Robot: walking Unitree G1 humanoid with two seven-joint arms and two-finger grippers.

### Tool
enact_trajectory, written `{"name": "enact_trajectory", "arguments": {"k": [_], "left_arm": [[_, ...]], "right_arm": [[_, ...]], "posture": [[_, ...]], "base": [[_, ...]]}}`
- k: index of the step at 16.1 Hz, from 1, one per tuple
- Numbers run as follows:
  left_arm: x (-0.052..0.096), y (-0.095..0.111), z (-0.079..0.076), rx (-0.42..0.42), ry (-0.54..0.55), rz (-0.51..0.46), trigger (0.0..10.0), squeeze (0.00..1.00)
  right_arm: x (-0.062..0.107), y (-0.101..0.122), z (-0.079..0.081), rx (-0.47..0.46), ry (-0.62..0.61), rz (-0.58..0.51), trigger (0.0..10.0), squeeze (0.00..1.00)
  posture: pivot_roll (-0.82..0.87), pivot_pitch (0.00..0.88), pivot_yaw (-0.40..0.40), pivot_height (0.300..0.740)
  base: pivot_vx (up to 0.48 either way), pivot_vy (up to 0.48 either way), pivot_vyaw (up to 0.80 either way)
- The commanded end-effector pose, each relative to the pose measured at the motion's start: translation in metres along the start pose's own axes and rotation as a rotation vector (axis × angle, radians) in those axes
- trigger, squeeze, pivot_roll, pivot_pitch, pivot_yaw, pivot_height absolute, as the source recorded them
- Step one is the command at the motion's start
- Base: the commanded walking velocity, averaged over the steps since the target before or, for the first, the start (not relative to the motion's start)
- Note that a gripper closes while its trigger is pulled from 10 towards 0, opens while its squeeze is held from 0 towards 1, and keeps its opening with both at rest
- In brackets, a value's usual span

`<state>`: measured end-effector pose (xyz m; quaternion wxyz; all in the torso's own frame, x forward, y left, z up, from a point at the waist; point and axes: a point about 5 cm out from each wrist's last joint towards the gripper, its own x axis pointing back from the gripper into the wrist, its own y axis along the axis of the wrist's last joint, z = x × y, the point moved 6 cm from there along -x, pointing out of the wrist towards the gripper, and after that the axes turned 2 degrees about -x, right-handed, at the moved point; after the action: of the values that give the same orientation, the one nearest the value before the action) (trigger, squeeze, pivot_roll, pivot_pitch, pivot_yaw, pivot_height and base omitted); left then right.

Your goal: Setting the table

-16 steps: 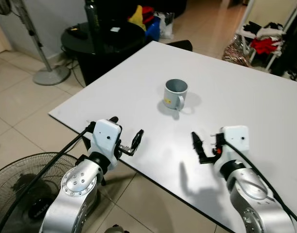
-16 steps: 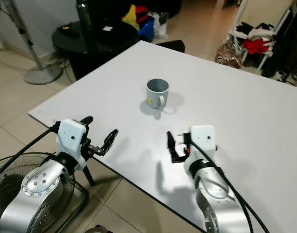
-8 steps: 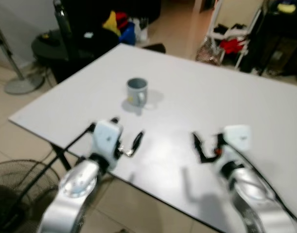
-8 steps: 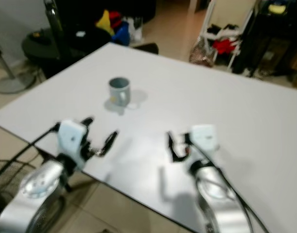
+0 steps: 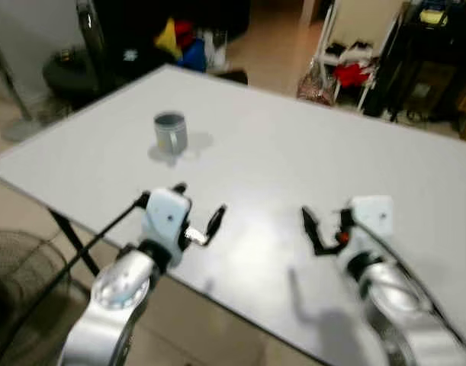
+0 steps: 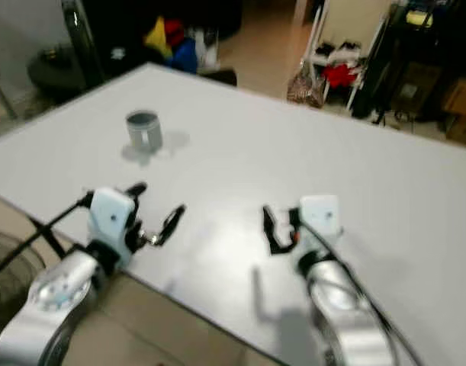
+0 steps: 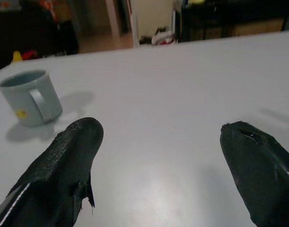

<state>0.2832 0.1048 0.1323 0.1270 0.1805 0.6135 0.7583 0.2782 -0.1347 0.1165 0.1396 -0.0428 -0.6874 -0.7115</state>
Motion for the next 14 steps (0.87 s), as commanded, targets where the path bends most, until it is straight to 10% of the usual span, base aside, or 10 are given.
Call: {"name": "enact_trajectory", "arguments": {"k": [1, 7, 8, 9, 14], "left_arm": [[-0.0011, 0.0043, 0.0022, -0.007, 0.004, -0.013, 10.0, 0.0], [-0.0026, 0.0043, -0.0008, -0.011, -0.031, -0.011, 10.0, 0.0], [-0.0028, 0.0041, -0.0012, -0.007, -0.034, -0.009, 10.0, 0.0], [-0.0033, 0.0046, -0.0016, -0.005, -0.036, -0.011, 10.0, 0.0], [-0.0035, 0.0035, -0.002, -0.01, -0.035, -0.008, 10.0, 0.0]], "right_arm": [[-0.0001, 0.0028, -0.0029, -0.002, -0.009, -0.005, 10.0, 0.0], [0.0027, 0.0007, -0.0053, 0.0, -0.019, 0.001, 10.0, 0.02], [0.0031, 0.0024, -0.0033, 0.018, -0.006, -0.007, 10.0, 0.78], [0.0034, 0.0032, -0.001, 0.027, 0.007, -0.01, 10.0, 1.0], [0.001, 0.0073, -0.0041, 0.039, 0.003, -0.026, 10.0, 1.0]], "posture": [[0.1, 0.0, 0.032, 0.74], [0.09, 0.0, 0.058, 0.74], [0.09, 0.0, 0.058, 0.74], [0.09, 0.0, 0.059, 0.74], [0.09, 0.0, 0.051, 0.74]], "base": [[0.0, -0.412, 0.0], [0.0, -0.329, 0.0], [0.0, 0.0, 0.8], [0.0, 0.0, 0.8], [0.0, 0.0, 0.8]]}}
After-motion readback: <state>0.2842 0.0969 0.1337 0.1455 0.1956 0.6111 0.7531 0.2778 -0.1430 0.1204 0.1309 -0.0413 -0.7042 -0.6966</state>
